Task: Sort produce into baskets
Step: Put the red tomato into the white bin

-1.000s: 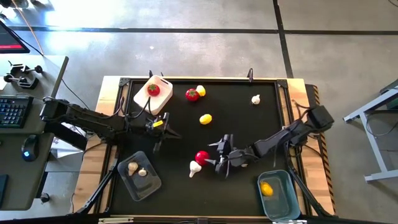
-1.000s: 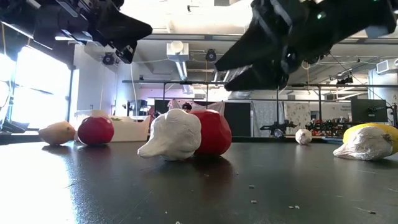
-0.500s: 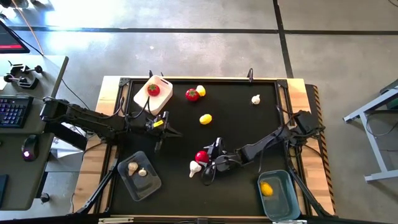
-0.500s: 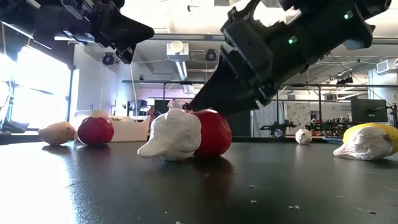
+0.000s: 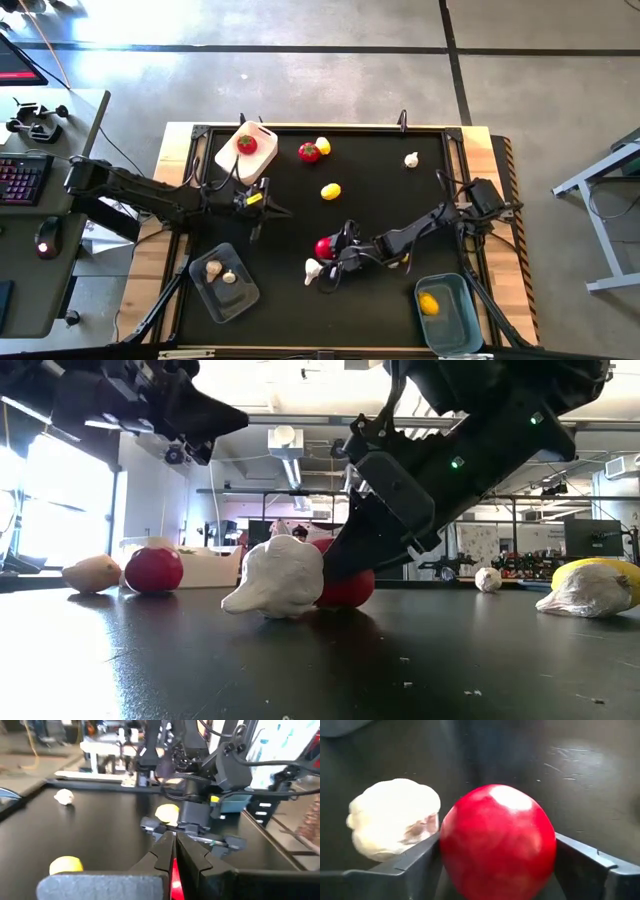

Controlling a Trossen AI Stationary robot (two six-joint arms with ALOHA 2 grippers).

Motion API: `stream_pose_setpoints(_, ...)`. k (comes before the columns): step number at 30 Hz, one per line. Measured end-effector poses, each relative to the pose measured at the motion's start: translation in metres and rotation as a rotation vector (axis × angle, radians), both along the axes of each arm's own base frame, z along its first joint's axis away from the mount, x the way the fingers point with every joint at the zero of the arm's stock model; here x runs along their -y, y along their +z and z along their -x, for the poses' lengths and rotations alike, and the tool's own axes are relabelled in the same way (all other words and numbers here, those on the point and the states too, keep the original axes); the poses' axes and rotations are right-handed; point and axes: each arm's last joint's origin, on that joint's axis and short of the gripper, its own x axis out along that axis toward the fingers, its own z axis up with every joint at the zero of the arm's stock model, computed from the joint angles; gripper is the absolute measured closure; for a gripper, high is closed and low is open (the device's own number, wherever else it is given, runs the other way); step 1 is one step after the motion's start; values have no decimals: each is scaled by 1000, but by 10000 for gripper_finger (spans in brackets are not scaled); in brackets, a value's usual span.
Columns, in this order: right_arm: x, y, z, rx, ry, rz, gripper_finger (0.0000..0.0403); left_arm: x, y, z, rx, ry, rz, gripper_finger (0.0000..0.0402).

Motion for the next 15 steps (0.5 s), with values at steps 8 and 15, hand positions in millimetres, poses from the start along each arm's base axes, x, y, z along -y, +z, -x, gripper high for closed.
stream_pose_setpoints(8,22,15,-7,13,57,-52,135,-7,-22,25,173,108,71,396)
stream_pose_setpoints(15,67,31,-26,116,86,-56,136,-10,-4,30,291,160,15,401)
